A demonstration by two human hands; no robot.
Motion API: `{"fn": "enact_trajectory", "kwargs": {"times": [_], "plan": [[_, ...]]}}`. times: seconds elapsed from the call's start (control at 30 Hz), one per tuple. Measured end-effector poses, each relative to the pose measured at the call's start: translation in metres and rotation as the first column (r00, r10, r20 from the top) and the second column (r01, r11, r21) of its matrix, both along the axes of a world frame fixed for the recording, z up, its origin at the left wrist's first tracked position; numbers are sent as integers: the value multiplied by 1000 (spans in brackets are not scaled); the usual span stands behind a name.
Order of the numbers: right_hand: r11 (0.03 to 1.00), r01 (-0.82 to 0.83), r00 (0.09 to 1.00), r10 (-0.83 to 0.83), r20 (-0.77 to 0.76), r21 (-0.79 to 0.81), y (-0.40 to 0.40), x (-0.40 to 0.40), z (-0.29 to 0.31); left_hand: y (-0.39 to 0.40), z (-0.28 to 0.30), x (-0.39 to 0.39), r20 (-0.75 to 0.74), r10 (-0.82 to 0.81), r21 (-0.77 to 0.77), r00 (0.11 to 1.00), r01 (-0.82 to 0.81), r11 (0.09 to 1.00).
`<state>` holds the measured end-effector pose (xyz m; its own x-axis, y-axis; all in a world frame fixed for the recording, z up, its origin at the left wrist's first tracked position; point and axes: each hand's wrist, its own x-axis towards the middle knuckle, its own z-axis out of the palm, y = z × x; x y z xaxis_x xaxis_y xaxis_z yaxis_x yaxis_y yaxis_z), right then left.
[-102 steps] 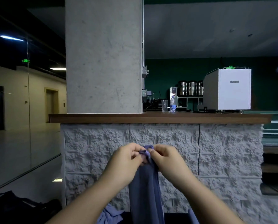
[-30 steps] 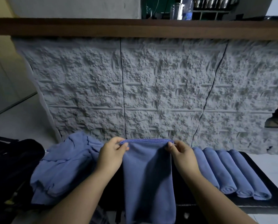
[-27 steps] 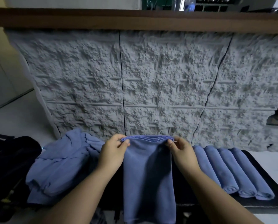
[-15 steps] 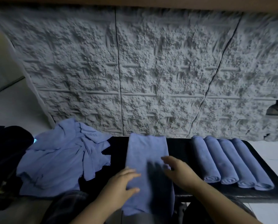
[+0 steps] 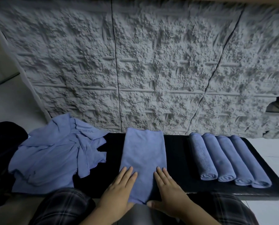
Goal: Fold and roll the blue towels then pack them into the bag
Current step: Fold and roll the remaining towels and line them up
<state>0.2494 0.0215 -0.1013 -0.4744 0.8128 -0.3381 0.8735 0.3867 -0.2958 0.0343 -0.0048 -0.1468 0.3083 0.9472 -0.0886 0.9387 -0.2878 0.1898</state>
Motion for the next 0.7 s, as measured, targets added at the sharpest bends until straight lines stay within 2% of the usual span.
{"fn": "enact_trajectory", "kwargs": {"times": [0.07,0.17,0.27,0.33,0.4,0.47,0.53,0.63,0.7], "plan": [[1000,7,1000,-7,-22,12,8,2,-5,9,9,-1,-43,11,-43,999,-12,999],[1000,19,999,-18,-38,14,19,3,-10,21,18,-4,37,-8,-99,999,12,995],[999,29,998,-28,-47,28,22,1,-11,22,28,0,21,-25,-57,999,27,998],[999,43,998,-42,-36,26,19,-1,-10,13,25,-2,84,14,-37,996,-11,999],[998,60,998,-59,-29,35,16,0,-8,3,21,-4,188,29,97,982,-48,994],[993,67,997,-62,-50,94,10,0,-7,-5,21,-4,290,28,161,957,-78,984],[969,45,997,-26,-79,244,4,-3,-2,-9,19,-3,290,39,212,956,-104,972],[925,54,993,-10,-117,376,-4,-11,0,-13,21,-1,287,53,250,956,-128,960],[911,35,998,-7,-70,411,-9,-14,0,-12,23,1,287,43,280,957,-127,952]]}}
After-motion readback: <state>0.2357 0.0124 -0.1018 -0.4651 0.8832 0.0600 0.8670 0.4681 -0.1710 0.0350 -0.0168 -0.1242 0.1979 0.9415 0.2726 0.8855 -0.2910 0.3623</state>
